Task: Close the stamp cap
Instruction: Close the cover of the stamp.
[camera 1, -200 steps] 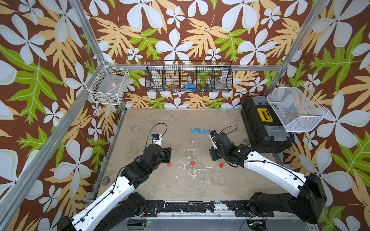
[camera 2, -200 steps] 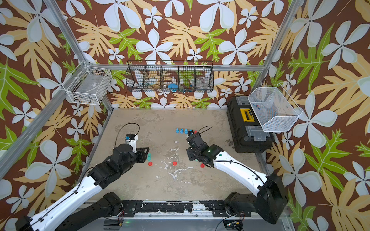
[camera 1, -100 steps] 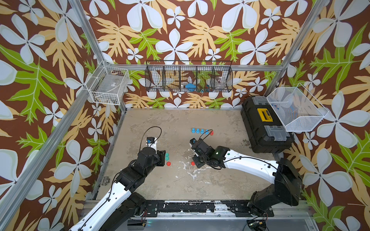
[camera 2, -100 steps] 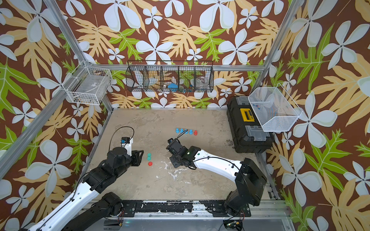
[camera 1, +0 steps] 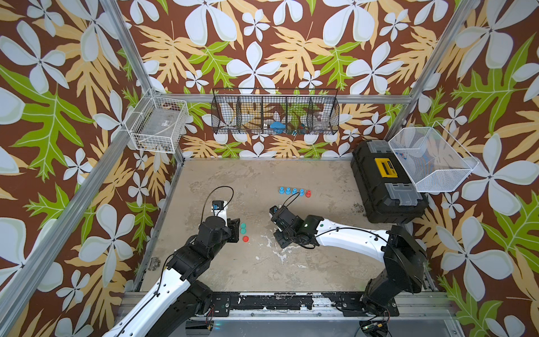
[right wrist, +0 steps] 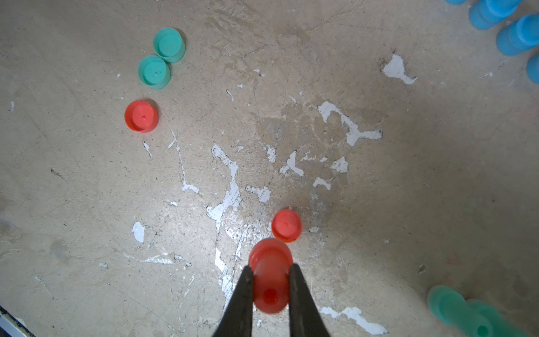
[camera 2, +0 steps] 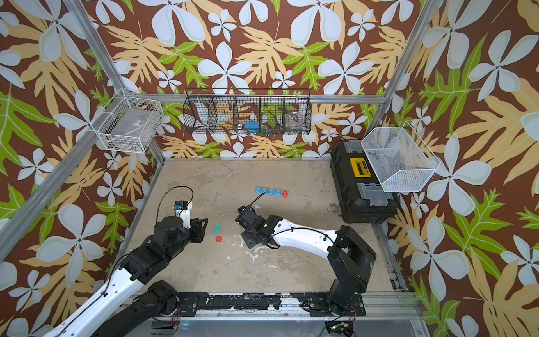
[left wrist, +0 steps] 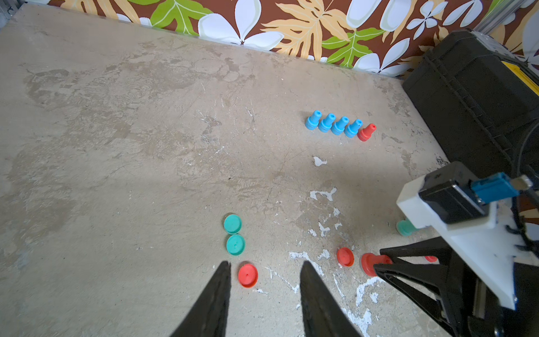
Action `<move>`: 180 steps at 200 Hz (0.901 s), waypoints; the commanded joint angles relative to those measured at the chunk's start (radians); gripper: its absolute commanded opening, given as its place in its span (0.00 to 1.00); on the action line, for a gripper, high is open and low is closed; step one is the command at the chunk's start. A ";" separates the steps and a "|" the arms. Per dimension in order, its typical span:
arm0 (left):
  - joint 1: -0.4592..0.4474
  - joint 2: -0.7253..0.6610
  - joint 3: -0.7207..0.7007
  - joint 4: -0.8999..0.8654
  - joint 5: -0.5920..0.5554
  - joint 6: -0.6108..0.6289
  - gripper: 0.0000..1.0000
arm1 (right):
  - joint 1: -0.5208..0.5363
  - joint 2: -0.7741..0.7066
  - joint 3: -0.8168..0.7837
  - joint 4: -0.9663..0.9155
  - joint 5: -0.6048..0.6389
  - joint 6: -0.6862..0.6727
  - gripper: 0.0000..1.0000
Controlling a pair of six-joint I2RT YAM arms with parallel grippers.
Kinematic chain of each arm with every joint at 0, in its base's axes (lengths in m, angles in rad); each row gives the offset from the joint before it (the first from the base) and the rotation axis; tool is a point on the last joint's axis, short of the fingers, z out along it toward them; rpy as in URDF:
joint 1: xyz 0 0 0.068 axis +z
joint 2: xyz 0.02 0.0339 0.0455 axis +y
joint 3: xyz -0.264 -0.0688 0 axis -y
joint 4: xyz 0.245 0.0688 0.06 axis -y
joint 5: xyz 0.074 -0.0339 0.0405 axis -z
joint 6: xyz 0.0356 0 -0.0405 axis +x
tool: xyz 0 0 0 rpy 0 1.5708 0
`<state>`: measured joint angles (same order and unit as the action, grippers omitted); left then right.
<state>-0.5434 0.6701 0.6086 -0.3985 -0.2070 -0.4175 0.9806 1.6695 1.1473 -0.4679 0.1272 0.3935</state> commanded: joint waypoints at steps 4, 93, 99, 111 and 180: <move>0.003 0.000 -0.001 0.024 0.008 0.002 0.42 | 0.001 0.006 0.011 0.015 -0.008 0.018 0.16; 0.003 -0.004 -0.006 0.030 0.020 -0.003 0.42 | 0.003 0.027 0.028 0.024 -0.014 0.016 0.16; 0.003 -0.003 -0.006 0.031 0.020 -0.003 0.42 | 0.003 0.028 0.029 0.025 -0.014 0.016 0.16; 0.003 -0.004 -0.006 0.032 0.021 -0.003 0.42 | 0.003 0.029 0.030 0.025 -0.015 0.016 0.16; 0.004 0.003 -0.006 0.032 0.027 -0.003 0.42 | 0.005 0.024 0.041 0.016 0.000 0.012 0.17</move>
<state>-0.5423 0.6689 0.6025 -0.3904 -0.1825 -0.4183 0.9840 1.6981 1.1786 -0.4557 0.1089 0.4042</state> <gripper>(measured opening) 0.423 0.196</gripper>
